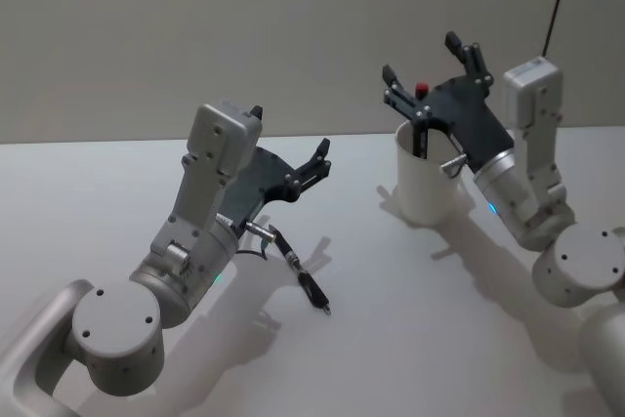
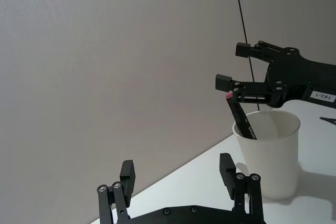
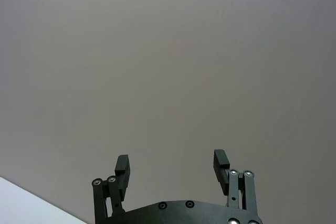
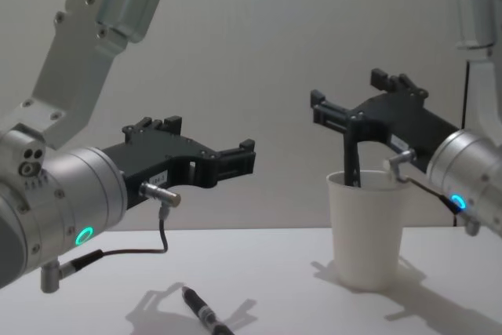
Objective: Place the pen into the pen holder.
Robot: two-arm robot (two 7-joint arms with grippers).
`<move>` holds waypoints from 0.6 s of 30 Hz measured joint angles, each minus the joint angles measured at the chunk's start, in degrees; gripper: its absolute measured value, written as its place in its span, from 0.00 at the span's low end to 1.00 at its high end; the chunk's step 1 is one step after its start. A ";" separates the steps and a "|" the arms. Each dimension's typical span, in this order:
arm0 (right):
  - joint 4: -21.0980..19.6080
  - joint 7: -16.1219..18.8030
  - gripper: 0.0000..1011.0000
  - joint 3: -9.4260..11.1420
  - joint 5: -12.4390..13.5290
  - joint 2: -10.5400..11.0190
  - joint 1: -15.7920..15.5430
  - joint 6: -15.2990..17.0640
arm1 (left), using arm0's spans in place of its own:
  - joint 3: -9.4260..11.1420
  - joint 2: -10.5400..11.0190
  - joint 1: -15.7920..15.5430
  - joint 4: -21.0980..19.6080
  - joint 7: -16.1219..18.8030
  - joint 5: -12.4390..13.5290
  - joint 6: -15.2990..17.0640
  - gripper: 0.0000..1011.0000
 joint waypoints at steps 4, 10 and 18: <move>-4.00 -0.57 0.99 0.29 1.18 0.72 -2.15 2.08 | 0.00 0.00 0.00 0.00 0.00 0.00 0.00 0.99; -9.71 -1.98 0.99 0.74 2.60 1.81 -5.47 4.86 | 0.00 0.00 0.00 0.00 0.00 0.00 0.00 0.99; -10.62 -2.27 0.99 0.74 3.08 2.22 -6.10 5.61 | 0.00 0.00 0.00 0.00 -0.01 0.00 -0.01 0.99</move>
